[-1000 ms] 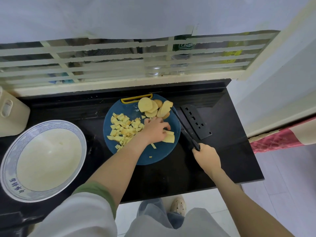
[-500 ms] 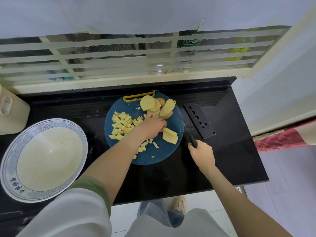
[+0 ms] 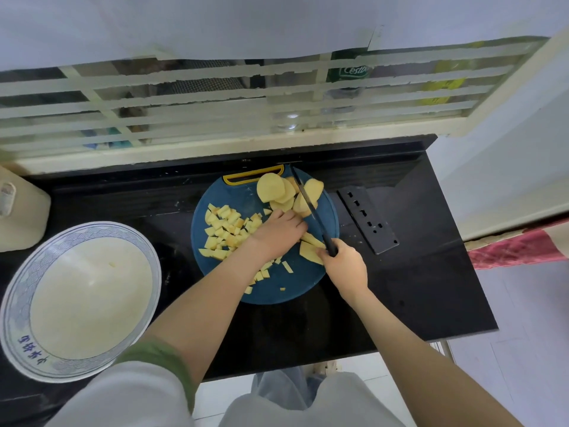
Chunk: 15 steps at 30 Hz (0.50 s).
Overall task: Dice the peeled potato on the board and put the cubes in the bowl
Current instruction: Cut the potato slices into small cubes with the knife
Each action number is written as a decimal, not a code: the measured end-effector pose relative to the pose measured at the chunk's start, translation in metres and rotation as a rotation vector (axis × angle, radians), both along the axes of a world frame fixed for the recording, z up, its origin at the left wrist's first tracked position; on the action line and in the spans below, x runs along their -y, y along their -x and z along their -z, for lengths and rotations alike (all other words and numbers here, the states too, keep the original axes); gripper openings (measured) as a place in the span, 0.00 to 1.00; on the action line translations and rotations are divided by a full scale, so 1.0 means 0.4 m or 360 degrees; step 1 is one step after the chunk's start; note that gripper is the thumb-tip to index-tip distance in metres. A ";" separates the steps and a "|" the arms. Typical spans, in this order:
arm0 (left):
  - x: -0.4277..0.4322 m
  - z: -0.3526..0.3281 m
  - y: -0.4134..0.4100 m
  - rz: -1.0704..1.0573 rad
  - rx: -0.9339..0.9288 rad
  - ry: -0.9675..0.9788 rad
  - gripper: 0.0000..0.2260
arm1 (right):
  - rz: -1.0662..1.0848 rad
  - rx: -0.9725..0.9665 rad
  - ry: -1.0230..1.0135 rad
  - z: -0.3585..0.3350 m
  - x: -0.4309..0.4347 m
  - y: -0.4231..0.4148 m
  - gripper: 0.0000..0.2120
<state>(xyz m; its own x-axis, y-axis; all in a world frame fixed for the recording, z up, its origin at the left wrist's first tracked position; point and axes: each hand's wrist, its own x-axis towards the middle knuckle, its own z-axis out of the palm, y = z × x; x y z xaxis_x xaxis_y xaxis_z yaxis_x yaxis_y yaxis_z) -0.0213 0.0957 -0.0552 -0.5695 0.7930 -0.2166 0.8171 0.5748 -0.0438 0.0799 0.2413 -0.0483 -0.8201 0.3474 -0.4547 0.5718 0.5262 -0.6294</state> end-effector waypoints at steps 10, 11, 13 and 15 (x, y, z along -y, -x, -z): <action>0.016 0.029 0.004 -0.0150 -0.0132 -0.0313 0.08 | 0.0235 -0.0120 0.0007 0.019 -0.036 -0.001 0.13; 0.023 0.029 0.002 -0.0201 -0.0180 -0.0370 0.11 | 0.0238 -0.0119 0.0023 0.020 -0.041 -0.004 0.13; 0.042 0.033 -0.005 -0.0308 -0.0251 -0.0416 0.15 | 0.0237 -0.0110 0.0045 0.023 -0.043 -0.008 0.13; 0.057 0.028 -0.010 -0.0413 -0.0270 -0.0421 0.15 | 0.0210 -0.0075 0.0062 0.024 -0.037 -0.005 0.13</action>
<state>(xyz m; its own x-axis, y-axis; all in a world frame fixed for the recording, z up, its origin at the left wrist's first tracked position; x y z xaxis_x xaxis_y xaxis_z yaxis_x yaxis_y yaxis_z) -0.0172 0.0731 -0.0665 -0.7681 0.6340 0.0897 0.6373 0.7705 0.0116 0.0818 0.2562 -0.0578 -0.7893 0.4364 -0.4320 0.6037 0.4228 -0.6759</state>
